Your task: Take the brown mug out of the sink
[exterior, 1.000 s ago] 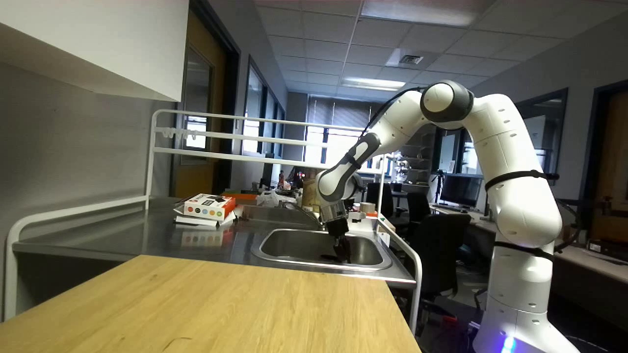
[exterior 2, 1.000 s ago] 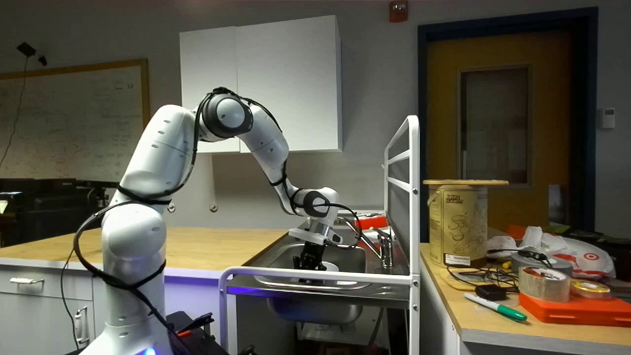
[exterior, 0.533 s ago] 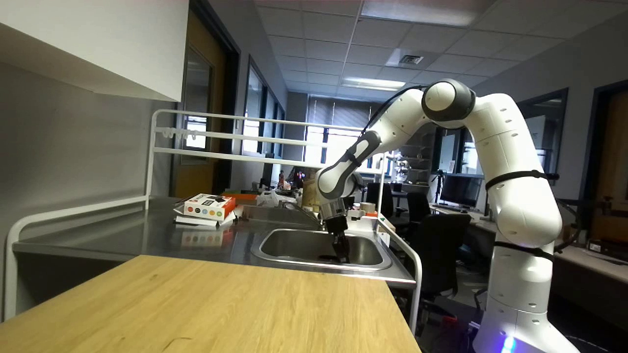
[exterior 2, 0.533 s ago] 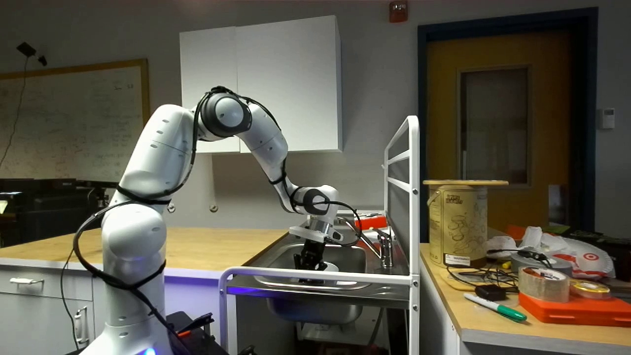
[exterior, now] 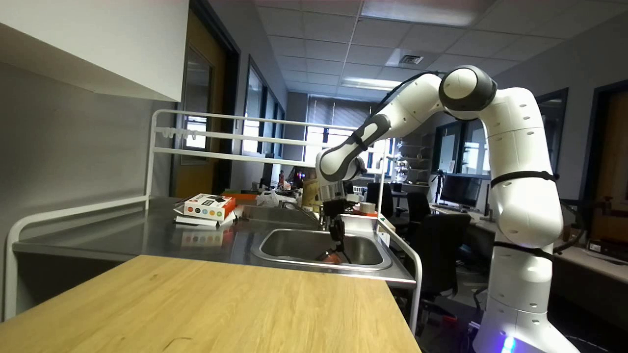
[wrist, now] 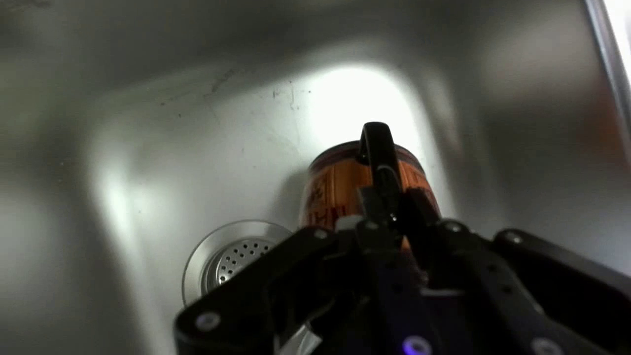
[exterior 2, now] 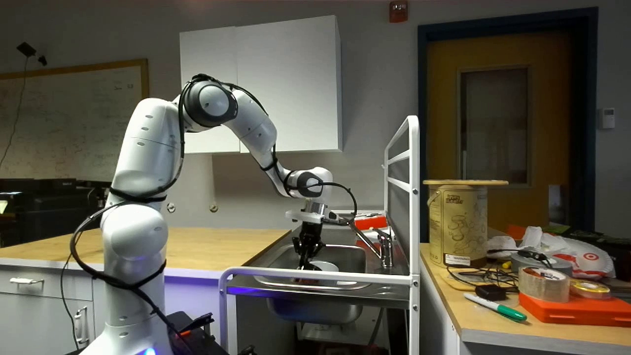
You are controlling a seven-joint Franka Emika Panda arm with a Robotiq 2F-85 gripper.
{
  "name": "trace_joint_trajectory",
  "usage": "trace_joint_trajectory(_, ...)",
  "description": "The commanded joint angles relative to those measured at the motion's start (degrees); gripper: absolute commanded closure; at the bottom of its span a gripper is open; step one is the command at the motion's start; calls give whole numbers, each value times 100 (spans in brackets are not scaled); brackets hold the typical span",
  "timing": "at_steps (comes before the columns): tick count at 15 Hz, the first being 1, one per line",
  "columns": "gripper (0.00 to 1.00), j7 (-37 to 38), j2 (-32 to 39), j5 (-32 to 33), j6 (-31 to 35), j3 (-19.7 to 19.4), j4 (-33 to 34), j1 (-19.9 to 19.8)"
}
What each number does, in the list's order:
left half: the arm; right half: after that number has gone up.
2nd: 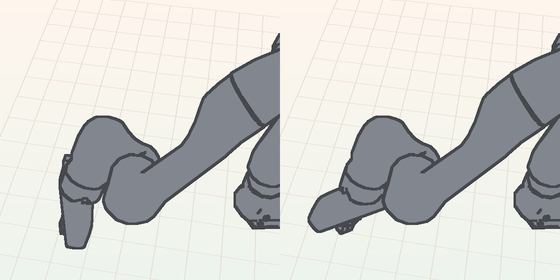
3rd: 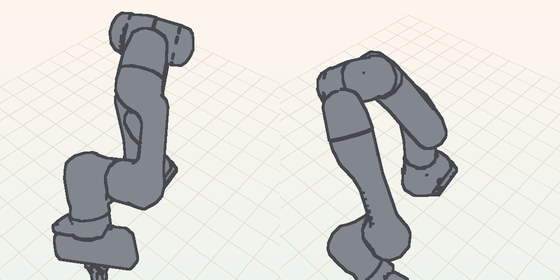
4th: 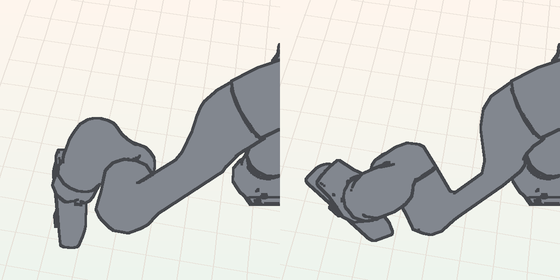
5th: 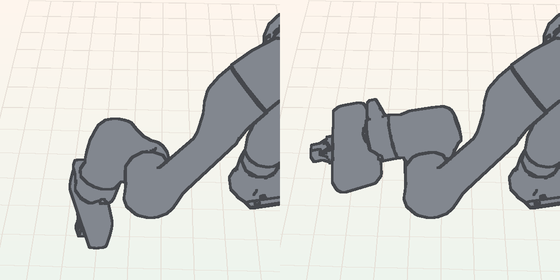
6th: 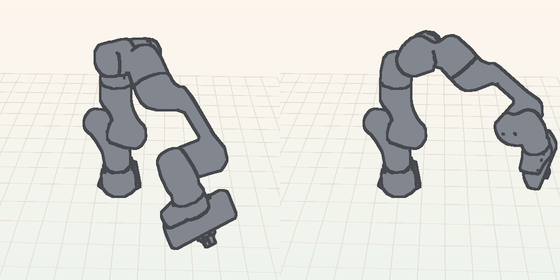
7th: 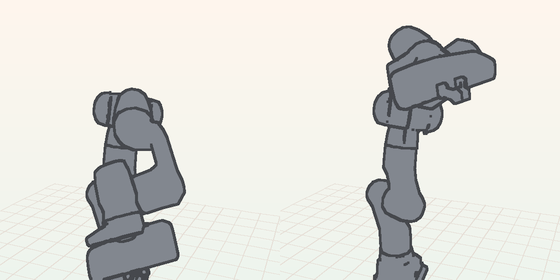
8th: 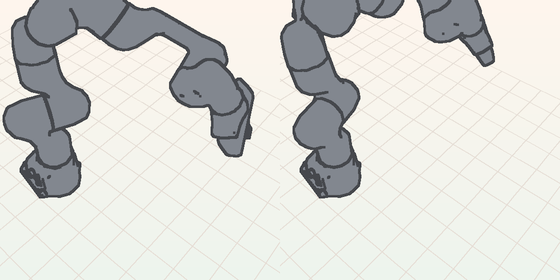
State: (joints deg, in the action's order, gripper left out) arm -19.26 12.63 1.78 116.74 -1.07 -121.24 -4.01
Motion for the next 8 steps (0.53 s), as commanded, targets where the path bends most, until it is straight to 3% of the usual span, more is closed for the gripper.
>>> trace_joint_trajectory(1, 86, 97, -619, 92, -7, 32, -189, 79)
trace_joint_trajectory(8, 85, -105, -1054, -138, 268, 29, -145, 122)
